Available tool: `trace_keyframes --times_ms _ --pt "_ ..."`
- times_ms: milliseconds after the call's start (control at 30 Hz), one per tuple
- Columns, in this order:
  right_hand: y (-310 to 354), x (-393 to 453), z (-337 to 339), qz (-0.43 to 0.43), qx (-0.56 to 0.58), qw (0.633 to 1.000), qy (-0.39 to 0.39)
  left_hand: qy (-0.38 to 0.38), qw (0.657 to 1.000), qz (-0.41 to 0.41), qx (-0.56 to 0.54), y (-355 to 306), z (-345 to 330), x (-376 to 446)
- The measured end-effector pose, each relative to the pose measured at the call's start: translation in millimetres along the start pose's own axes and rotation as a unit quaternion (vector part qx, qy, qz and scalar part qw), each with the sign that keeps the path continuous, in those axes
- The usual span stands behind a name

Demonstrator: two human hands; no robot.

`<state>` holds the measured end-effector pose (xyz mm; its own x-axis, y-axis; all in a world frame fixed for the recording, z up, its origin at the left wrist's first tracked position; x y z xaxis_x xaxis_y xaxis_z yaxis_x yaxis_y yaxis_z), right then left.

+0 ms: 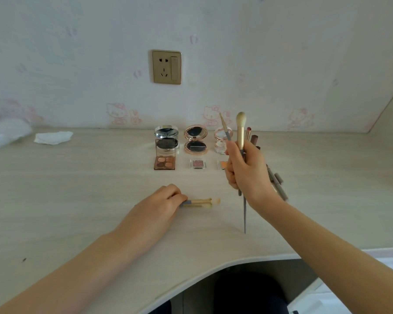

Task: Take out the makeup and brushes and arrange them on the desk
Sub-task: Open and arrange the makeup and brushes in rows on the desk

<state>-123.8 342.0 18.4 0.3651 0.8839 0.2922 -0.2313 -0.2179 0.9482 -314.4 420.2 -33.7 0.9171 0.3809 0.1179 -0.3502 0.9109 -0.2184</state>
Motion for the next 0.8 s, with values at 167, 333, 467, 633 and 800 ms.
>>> trace_keyframes --times_ms 167,333,467,633,800 --pt "1.0 1.7 -2.0 0.019 -0.011 1.000 0.017 -0.012 1.000 -0.004 0.010 4.1 -7.8 0.9" --pt "6.5 17.8 -10.6 0.048 -0.122 0.990 0.056 -0.032 0.999 -0.003 -0.043 5.7 -6.3 -3.4" --pt "1.5 34.5 -22.6 0.065 -0.254 0.961 0.093 -0.041 0.997 0.008 -0.067 5.5 -5.5 -7.8" --pt "-13.5 56.5 -40.5 0.073 -0.402 0.888 0.210 -0.051 0.999 -0.011 0.004 -0.4 -2.5 -9.9" --pt "-35.1 63.9 -53.2 0.052 -0.509 0.796 0.323 -0.069 0.996 -0.033 0.043 0.7 2.2 -11.3"
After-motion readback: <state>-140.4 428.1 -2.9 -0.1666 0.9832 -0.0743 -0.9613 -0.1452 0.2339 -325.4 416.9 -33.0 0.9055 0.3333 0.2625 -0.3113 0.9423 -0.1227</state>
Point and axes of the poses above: each hand's wrist, its own x-axis towards the middle knuckle, its own z-axis out of the back of the hand, y = z × x, the point moved 1 cm from there along x, towards the middle knuckle, and after that the axes turned 13 degrees about y, right-handed, at the moved point
